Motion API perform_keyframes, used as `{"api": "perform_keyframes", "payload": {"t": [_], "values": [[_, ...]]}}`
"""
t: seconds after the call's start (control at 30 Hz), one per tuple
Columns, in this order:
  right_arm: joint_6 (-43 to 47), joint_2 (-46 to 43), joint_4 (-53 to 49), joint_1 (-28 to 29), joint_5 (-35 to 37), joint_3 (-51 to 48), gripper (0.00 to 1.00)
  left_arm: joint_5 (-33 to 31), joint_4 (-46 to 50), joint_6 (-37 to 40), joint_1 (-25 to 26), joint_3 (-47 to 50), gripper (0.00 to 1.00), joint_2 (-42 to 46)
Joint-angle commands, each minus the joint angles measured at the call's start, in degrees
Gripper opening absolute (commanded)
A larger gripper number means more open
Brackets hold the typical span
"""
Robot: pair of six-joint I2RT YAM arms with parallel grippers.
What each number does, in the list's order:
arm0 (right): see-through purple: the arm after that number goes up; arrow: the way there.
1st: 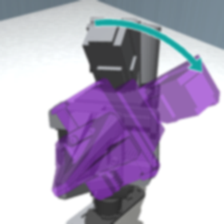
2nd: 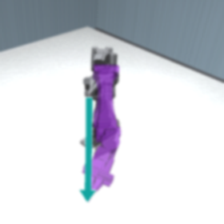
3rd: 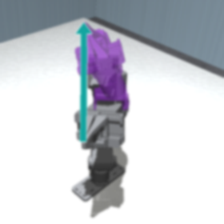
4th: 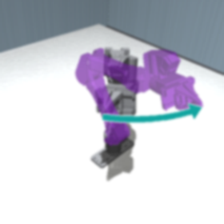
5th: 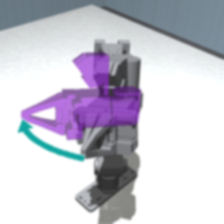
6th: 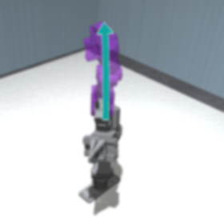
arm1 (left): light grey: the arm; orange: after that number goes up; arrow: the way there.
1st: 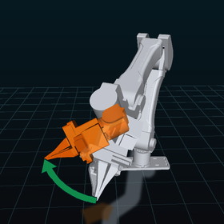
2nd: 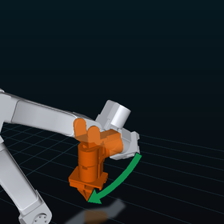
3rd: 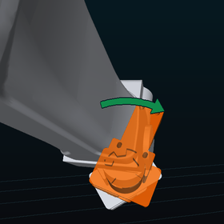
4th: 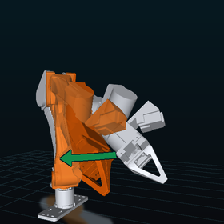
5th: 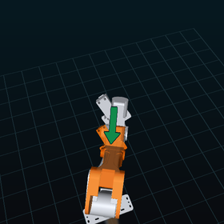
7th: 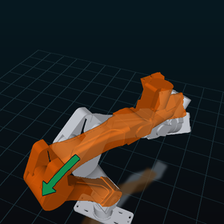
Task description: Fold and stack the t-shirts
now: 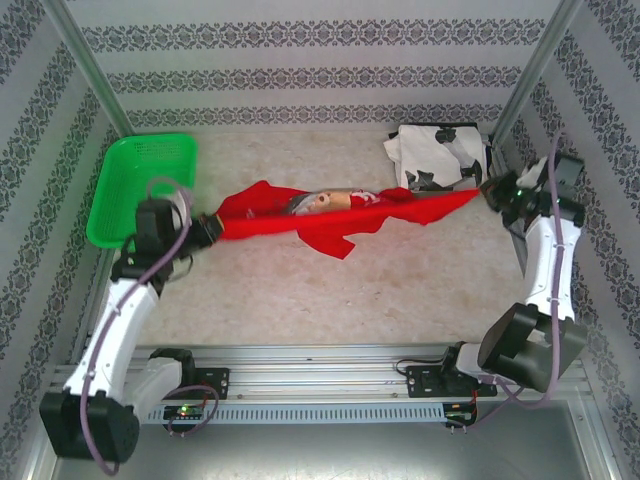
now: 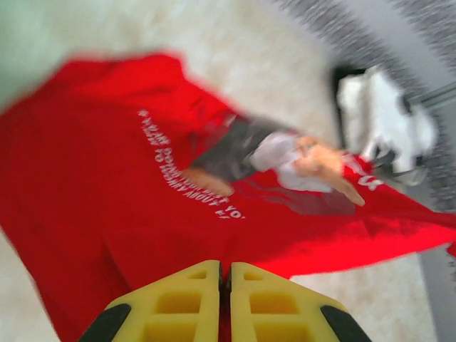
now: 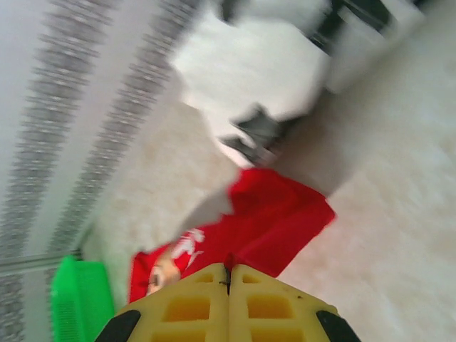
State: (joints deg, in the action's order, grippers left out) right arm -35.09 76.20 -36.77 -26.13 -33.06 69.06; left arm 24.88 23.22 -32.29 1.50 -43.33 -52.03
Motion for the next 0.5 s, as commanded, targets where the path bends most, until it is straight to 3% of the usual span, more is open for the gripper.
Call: {"api": "perform_keyframes", "payload": {"t": [0.0, 0.1, 0.27, 0.47], "values": [[2.4, -2.6, -0.6, -0.2, 6.9, -7.7, 0.0, -4.9, -1.2, -6.4, 1.6, 8.7, 0.11, 10.3], [2.8, -3.4, 0.1, -0.4, 9.0, -12.8, 0.0, -5.5, 3.7, -9.7, 1.7, 16.6, 0.23, 18.6], [4.4, -4.4, -1.6, -0.8, 13.4, -16.0, 0.0, -6.7, 13.2, -15.0, 3.1, 20.0, 0.54, 27.3], [3.7, -5.5, -2.0, -2.1, 15.8, -18.4, 0.0, -10.6, 20.6, -19.4, 3.4, 16.4, 0.64, 24.4]]}}
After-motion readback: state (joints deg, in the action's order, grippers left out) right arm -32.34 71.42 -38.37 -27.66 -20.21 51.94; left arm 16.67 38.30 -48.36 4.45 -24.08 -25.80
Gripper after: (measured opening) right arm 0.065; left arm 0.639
